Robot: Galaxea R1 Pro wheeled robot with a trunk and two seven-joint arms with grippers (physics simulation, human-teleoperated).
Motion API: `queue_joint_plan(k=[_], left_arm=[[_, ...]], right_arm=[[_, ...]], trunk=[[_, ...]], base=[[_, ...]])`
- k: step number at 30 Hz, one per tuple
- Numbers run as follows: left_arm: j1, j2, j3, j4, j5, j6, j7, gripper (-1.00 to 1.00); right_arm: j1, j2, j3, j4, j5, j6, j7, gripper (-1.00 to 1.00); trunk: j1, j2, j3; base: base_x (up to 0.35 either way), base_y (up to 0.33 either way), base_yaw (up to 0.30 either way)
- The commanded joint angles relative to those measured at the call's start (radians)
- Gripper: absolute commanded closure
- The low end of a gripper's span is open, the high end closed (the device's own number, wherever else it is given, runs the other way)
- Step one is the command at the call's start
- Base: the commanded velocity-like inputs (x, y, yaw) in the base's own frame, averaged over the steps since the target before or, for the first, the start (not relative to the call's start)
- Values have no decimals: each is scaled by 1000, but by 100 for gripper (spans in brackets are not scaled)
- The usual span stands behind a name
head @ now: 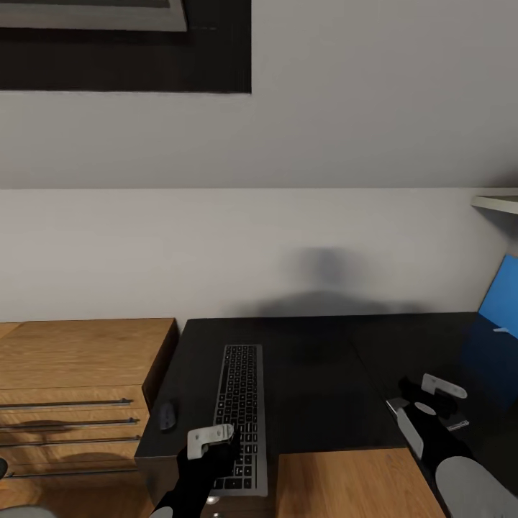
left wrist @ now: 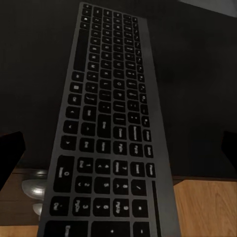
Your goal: In the bedroom, organize the workspace by keeping the computer under the desk, ensuring the monitor is on the desk, placing the keyboard on the desk next to the monitor, placing the mouse on the desk next to the keyboard, moving the folder from the swivel chair onto the desk next to the mouse, stacking the notebook on top of the folder with the pen on top of the notebook, and positioning the swivel chair next to the desk.
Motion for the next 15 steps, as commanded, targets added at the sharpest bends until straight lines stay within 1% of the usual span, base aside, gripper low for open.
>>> queue_joint_plan(k=[1,5,7,8,9,12,15], left_arm=[[0,0,-1,-2,10,3,7,-100],[0,-1,-3,-4,10,2,7,-100],[0,-2,-5,-4,10,2,7,-100],[0,-3,-6,-5,10,2,8,-100],[0,-4,-7,-5,10,2,8,-100],[0,-5,-7,-5,10,3,8,-100],[0,-6,-7,-6,11,3,9,-100]], right_arm=[[-10,-3,1,17,-11,-7,-1,-100],[-34,-13,-2,62,-23,-7,-1,-100],[-44,-18,-3,81,-49,-7,-1,-100],[-49,-21,-3,87,-76,-6,-1,-100],[-51,-22,-3,90,-90,-6,-1,-100],[-55,-25,-4,95,-122,-6,-1,-100],[-57,-26,-4,96,-134,-6,-1,-100]], trunk=[[0,-1,-1],[0,-1,-1],[0,-1,-1],[4,-8,-4],[8,-15,-7],[19,-36,-17],[31,-57,-26]], base=[[0,0,0],[0,0,0],[0,0,0],[0,0,0],[0,0,0],[0,0,0],[0,0,0]])
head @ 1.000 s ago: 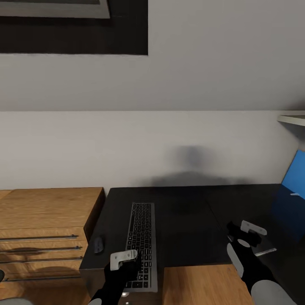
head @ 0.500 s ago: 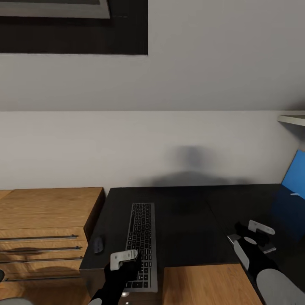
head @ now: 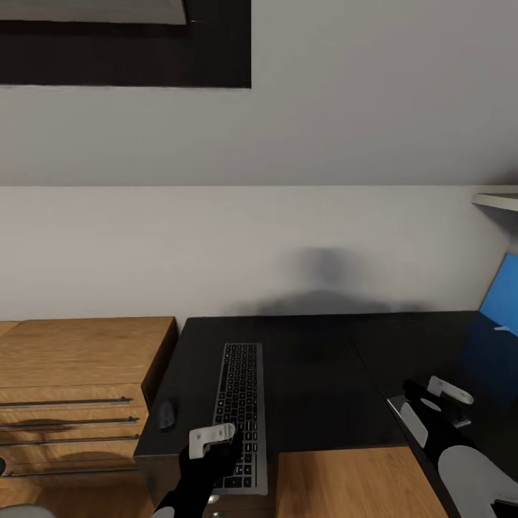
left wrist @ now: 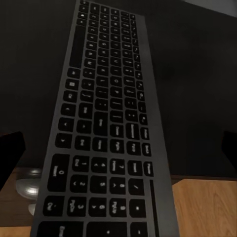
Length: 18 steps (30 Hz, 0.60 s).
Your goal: In the bedroom, organize the workspace by keeping the computer under the desk, ensuring the monitor is on the desk, placing the keyboard on the desk next to the monitor, placing the mouse on the desk next to the keyboard, moving the folder from the swivel chair onto the desk next to the mouse, stacking the notebook on top of the folder with the pen on top of the notebook, and positioning the swivel chair next to the desk.
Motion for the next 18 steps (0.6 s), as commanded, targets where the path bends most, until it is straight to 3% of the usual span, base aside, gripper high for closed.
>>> queue_joint_plan(k=[1,18], left_arm=[[0,0,-1,-2,10,2,7,-100],[0,1,-1,-2,10,3,8,-100]], right_arm=[[-1,0,1,0,-13,-7,0,-100],[-2,2,1,-1,-23,-7,0,-100]], trunk=[[4,-8,-4],[69,-127,-57]], base=[[0,0,0],[0,0,0]])
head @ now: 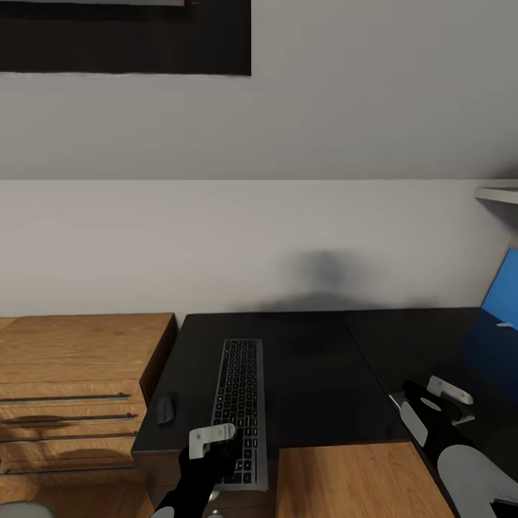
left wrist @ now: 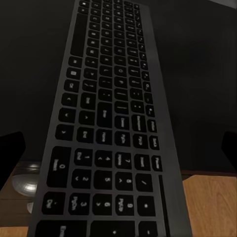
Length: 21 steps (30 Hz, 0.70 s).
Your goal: In the bedroom, organize the workspace by keeping the computer under the desk, ensuring the monitor is on the desk, placing the keyboard on the desk next to the monitor, placing the mouse on the desk next to the keyboard, moving the folder from the swivel chair onto the desk next to the mouse, stacking the notebook on top of the folder with the pen on top of the notebook, and positioning the swivel chair next to the desk.
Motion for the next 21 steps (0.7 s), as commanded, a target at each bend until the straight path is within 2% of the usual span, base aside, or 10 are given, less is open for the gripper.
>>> queue_joint_plan(k=[1,21], left_arm=[[0,0,-1,-2,9,2,7,-100],[0,0,-1,-2,9,2,7,-100]], right_arm=[[-1,0,1,0,-10,-7,0,-100],[-1,-3,0,-1,-12,11,-2,-100]], trunk=[[4,-8,-4],[81,-148,-67]], base=[[0,0,0],[0,0,0]])
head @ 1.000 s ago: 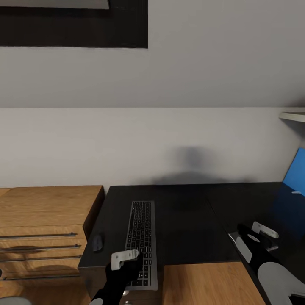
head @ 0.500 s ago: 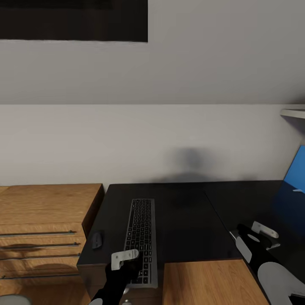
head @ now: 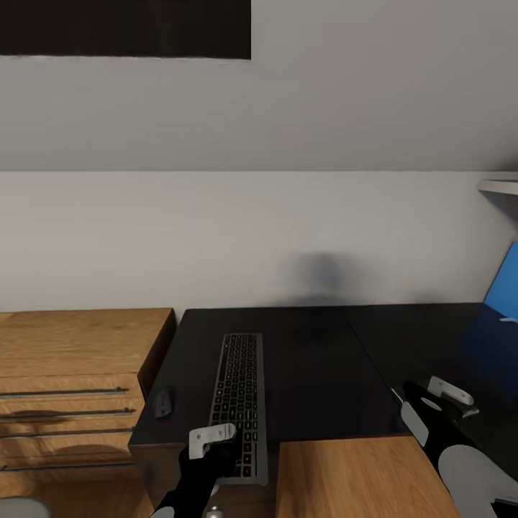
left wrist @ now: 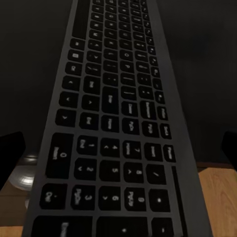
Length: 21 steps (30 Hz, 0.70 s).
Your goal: In the bedroom, organize the workspace by keeping the computer under the desk, ensuring the monitor is on the desk, placing the keyboard on the desk next to the monitor, placing the mouse on the desk next to the keyboard, moving the folder from the swivel chair onto the desk next to the mouse, stacking the notebook on top of the folder with the pen on top of the notebook, and positioning the swivel chair next to the desk.
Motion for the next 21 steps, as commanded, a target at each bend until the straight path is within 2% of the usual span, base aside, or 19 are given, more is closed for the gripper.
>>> queue_joint_plan(k=[1,8,21], left_arm=[[0,0,-1,-2,9,2,7,-100],[0,0,-1,-2,9,2,7,-100],[0,1,1,-2,9,2,7,-100]], right_arm=[[-1,0,1,0,-10,-5,-1,-100],[0,0,1,0,-10,-3,-2,-100],[-1,-1,1,-1,-10,43,-2,-100]], trunk=[[4,-8,-4],[31,-57,-26],[31,-57,-26]], base=[[0,0,0],[0,0,0],[0,0,0]])
